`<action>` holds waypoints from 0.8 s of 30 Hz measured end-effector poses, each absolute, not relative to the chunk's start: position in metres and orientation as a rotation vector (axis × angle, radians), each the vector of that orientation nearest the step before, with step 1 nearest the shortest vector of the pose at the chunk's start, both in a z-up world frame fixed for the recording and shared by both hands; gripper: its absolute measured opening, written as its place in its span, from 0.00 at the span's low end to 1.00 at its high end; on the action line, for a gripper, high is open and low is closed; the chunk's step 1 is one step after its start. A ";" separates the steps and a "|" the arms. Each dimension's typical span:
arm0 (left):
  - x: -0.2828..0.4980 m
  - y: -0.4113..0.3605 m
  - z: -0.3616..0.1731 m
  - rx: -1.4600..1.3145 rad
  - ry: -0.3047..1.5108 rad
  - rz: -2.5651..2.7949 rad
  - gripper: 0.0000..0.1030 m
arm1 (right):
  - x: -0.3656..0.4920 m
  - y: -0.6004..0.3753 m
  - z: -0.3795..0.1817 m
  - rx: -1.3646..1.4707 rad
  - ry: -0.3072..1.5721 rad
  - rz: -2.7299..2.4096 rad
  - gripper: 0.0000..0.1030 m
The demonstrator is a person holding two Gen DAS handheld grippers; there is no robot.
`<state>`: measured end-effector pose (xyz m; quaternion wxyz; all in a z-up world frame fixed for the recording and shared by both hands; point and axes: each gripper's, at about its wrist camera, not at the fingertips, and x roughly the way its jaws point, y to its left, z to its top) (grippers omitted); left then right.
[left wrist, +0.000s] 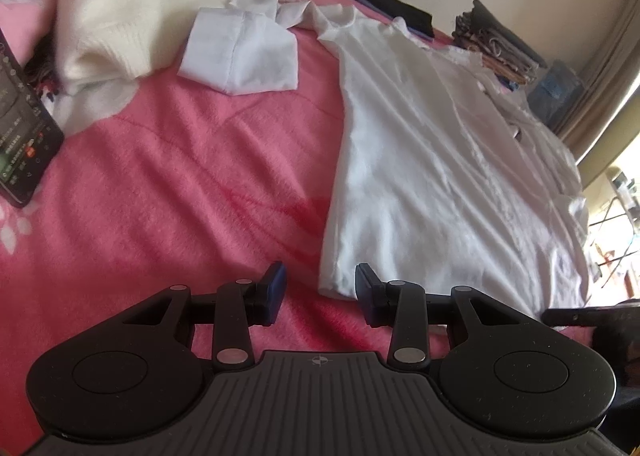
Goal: Fold clothes
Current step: 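Open the right gripper and release the placket bottom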
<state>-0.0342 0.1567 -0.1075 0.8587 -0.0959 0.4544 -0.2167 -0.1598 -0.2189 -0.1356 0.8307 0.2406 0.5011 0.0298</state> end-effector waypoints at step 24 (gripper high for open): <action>-0.060 0.153 -0.110 -0.112 0.955 -0.360 0.15 | -0.158 -0.208 -0.107 0.323 1.065 -0.063 0.02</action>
